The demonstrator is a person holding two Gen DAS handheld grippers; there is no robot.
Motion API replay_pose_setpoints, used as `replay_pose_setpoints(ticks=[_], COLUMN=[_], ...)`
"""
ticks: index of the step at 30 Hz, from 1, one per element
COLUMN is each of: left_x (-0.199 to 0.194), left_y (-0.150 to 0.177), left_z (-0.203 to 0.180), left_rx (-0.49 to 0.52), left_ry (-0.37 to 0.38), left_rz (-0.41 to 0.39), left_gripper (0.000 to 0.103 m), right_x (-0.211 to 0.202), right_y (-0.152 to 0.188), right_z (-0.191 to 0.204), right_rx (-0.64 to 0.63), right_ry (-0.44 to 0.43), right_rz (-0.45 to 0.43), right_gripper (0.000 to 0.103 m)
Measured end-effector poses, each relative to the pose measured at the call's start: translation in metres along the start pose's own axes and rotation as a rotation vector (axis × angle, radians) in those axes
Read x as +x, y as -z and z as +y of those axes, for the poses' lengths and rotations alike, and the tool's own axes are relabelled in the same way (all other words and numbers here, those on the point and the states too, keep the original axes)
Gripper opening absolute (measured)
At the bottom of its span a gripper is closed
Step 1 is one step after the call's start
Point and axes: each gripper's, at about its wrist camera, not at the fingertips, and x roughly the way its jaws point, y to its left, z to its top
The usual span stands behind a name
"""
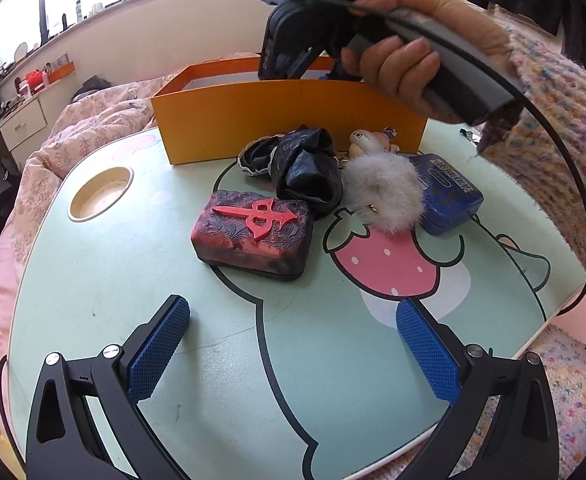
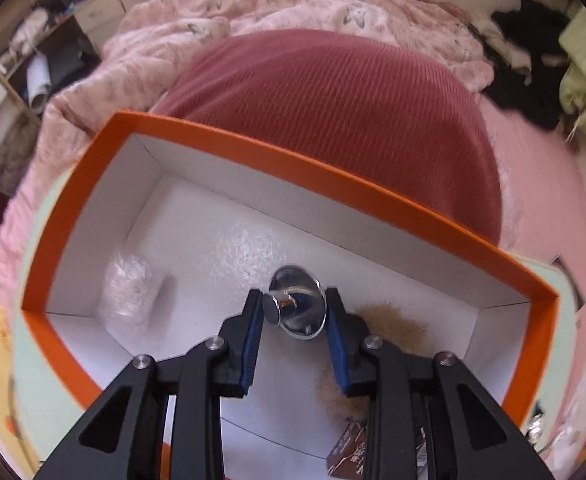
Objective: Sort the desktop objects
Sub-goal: 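Reach the right gripper into the box and grasp the silver metal ring, then carry the silver ring out with the right gripper and set it beside the black bundle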
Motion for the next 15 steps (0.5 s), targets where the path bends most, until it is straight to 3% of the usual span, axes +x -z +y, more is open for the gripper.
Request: replay_pose_setpoints(ticks=[2,8,11,15], left_x=[-0.001,-0.002,-0.002,-0.002], left_y=[0.0,0.0,0.0,0.0], left_z=[0.0,0.0,0.0,0.0], left_rx=[-0.001,-0.001,-0.001,0.0], left_ry=[0.002,0.002,0.003,0.003], left_rz=[-0.001,-0.002,-0.001,-0.001], left_gripper=[0.103,0.103,0.103,0.103], right_x=[-0.006,-0.079,-0.104,-0.1], right_y=[0.004,0.039,0.074,0.106], right_z=[0.001,0.001,0.004,0.005], right_rx=[-0.007,-0.037,-0.058,-0.052], right_ry=[-0.012,-0.115,-0.152,-0.219], right_rz=[-0.023,-0.194,-0.2,-0.157], right_gripper=[0.029,0.029,0.029,0.029])
